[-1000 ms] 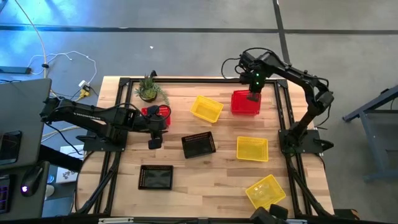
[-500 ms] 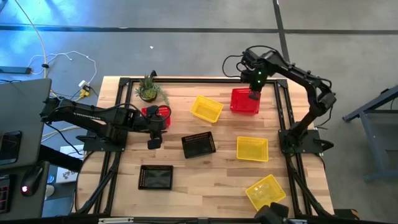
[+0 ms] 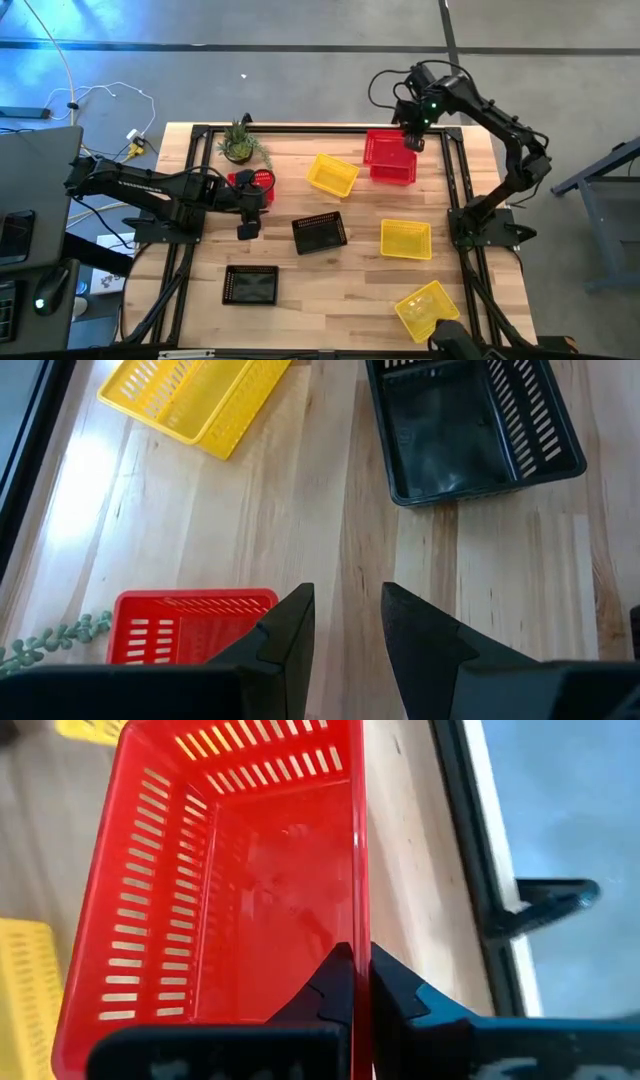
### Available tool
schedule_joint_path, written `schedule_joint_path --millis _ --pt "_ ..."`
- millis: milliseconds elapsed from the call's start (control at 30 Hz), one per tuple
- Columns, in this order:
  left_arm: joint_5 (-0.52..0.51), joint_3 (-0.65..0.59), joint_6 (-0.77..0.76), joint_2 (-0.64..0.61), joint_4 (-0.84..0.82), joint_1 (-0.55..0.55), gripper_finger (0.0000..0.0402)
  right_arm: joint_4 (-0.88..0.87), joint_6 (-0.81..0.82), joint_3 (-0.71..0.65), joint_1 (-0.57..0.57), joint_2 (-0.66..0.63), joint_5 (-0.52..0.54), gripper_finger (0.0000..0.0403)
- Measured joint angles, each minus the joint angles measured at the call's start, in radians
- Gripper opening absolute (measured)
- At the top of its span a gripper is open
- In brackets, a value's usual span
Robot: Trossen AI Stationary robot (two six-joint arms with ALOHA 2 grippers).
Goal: Stack baskets by color
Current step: Stack the bottom red bin on top of the top right red bin
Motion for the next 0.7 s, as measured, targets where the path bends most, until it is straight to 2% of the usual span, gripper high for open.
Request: schedule_joint_path --millis 300,700 --pt "0.0 0.0 0.001 0.0 0.0 0.0 0.0106 0.015 0.057 -0.021 -0.001 -0.026 -0.092 0.0" --pt "0.0 0.0 0.001 0.0 0.001 0.0 0.0106 0.294 0.084 -0.353 -0.031 -0.324 -0.075 0.0"
